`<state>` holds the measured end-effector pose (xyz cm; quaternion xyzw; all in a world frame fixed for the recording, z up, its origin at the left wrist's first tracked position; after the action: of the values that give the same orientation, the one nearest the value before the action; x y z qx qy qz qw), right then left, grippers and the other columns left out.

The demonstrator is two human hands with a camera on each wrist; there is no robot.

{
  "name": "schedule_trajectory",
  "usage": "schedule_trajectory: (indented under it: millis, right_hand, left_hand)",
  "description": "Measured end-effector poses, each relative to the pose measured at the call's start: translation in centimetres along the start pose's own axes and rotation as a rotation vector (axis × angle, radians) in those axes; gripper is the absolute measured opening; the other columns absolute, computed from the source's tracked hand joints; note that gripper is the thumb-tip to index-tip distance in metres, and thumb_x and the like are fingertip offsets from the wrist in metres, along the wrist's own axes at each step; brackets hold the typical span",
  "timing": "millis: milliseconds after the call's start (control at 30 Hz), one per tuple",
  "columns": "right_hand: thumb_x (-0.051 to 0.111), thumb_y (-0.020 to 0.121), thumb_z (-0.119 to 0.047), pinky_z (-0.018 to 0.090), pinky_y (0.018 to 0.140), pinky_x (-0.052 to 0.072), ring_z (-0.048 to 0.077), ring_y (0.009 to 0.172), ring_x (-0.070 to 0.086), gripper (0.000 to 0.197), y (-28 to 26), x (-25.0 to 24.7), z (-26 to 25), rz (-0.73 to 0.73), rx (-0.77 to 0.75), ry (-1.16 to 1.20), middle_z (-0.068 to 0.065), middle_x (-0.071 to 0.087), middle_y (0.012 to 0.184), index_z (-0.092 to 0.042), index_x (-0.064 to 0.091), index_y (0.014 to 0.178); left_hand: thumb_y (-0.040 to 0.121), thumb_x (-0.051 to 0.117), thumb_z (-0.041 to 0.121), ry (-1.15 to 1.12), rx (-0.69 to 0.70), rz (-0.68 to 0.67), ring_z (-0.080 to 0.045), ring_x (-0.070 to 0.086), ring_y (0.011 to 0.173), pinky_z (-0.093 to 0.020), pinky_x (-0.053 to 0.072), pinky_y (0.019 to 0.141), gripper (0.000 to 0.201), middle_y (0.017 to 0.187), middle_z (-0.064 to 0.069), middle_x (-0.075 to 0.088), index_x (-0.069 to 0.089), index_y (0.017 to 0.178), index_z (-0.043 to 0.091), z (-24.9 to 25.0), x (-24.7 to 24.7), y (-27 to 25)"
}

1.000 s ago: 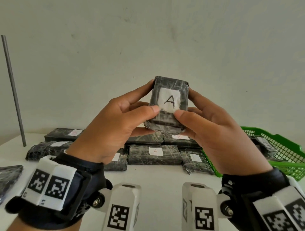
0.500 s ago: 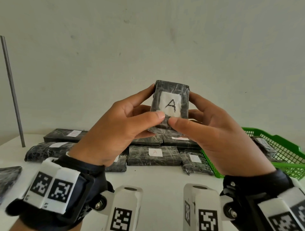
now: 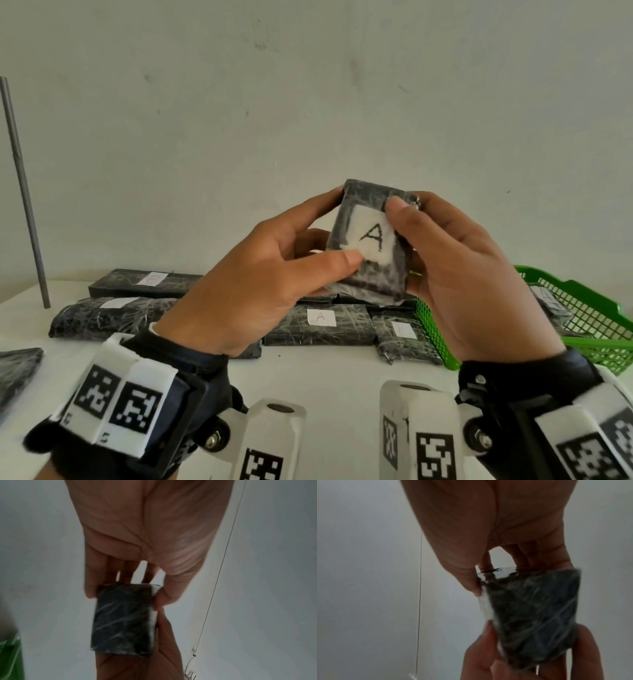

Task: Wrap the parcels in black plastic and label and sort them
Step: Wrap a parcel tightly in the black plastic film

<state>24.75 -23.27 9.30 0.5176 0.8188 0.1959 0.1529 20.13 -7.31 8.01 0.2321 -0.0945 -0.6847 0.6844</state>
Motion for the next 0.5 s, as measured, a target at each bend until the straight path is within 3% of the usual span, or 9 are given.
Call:
schedule_trajectory:
  millis: [100, 133, 233, 300, 367, 400, 500]
  right_hand:
    - [0.065, 0.099, -0.037, 0.059, 0.072, 0.064, 0.046, 0.081, 0.074, 0.017, -0.1, 0.1, -0.1, 0.052, -0.061, -0.146, 0.02, 0.077, 0.087, -0.027, 0.076, 0.108]
    - [0.065, 0.098, -0.039, 0.058, 0.072, 0.064, 0.045, 0.082, 0.074, 0.018, 0.0, 0.1, -0.2, 0.065, -0.074, -0.183, 0.018, 0.078, 0.087, -0.029, 0.077, 0.108]
    - [0.053, 0.105, -0.043, 0.024, 0.07, 0.063, 0.008, 0.085, 0.078, 0.024, 0.0, 0.9, 0.0, 0.0, -0.037, -0.239, -0.008, 0.081, 0.093, -0.037, 0.075, 0.112]
    - [0.049, 0.105, -0.045, 0.014, 0.069, 0.058, 0.002, 0.092, 0.075, 0.026, 0.2, 1.2, 0.2, -0.005, -0.011, -0.294, -0.01, 0.078, 0.1, -0.041, 0.069, 0.123]
    - [0.058, 0.101, -0.045, 0.024, 0.071, 0.061, 0.014, 0.09, 0.074, 0.041, 0.4, 0.6, 0.6, 0.082, 0.0, -0.337, 0.005, 0.073, 0.102, -0.032, 0.06, 0.14]
    - [0.062, 0.099, -0.045, 0.031, 0.073, 0.063, 0.021, 0.087, 0.074, 0.045, 0.4, 0.3, 0.7, 0.123, -0.01, -0.335, 0.012, 0.073, 0.099, -0.027, 0.06, 0.14]
    - [0.061, 0.101, -0.043, 0.039, 0.07, 0.064, 0.029, 0.086, 0.077, 0.038, 0.2, 0.3, 0.7, 0.079, 0.014, -0.233, 0.018, 0.077, 0.094, -0.011, 0.073, 0.118]
  left_hand:
    - [0.08, 0.075, 0.043, 0.083, -0.036, 0.054, -0.013, 0.074, 0.106, -0.039, 0.051, 0.101, 0.064, 0.114, 0.006, 0.077, 0.054, 0.141, 0.046, -0.6, 0.0, 0.0]
    - [0.076, 0.078, 0.052, 0.102, -0.04, 0.07, -0.012, 0.075, 0.105, -0.04, 0.052, 0.1, 0.067, 0.114, 0.008, 0.076, 0.055, 0.139, 0.046, -0.7, 0.0, 0.0]
    - [0.068, 0.089, 0.058, 0.144, -0.024, 0.143, -0.017, 0.077, 0.097, -0.044, 0.061, 0.091, 0.067, 0.11, 0.007, 0.076, 0.063, 0.128, 0.043, -0.5, 0.0, -0.1]
    - [0.07, 0.09, 0.051, 0.159, -0.016, 0.193, -0.017, 0.078, 0.093, -0.044, 0.064, 0.085, 0.057, 0.106, 0.008, 0.077, 0.067, 0.121, 0.038, -0.4, -0.3, -0.1]
    - [0.069, 0.082, 0.046, 0.124, -0.018, 0.198, -0.02, 0.078, 0.094, -0.048, 0.064, 0.087, 0.048, 0.104, 0.003, 0.079, 0.071, 0.114, 0.031, -0.4, -0.5, -0.1]
    - [0.068, 0.078, 0.047, 0.09, -0.021, 0.191, -0.025, 0.077, 0.095, -0.053, 0.062, 0.089, 0.047, 0.102, -0.002, 0.079, 0.073, 0.11, 0.027, -0.5, -0.5, -0.1]
    - [0.07, 0.067, 0.049, 0.039, -0.051, 0.133, -0.05, 0.065, 0.1, -0.069, 0.051, 0.098, 0.06, 0.101, -0.03, 0.066, 0.068, 0.111, 0.005, -0.6, -0.4, -0.1]
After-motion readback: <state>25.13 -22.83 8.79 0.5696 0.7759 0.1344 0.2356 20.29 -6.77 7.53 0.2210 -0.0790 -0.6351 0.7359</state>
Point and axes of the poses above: each hand's wrist, its own y-axis towards the middle knuckle, its own x-axis out of the palm, z = x × y, the point moved 7 cm from there along y, towards the middle knuckle
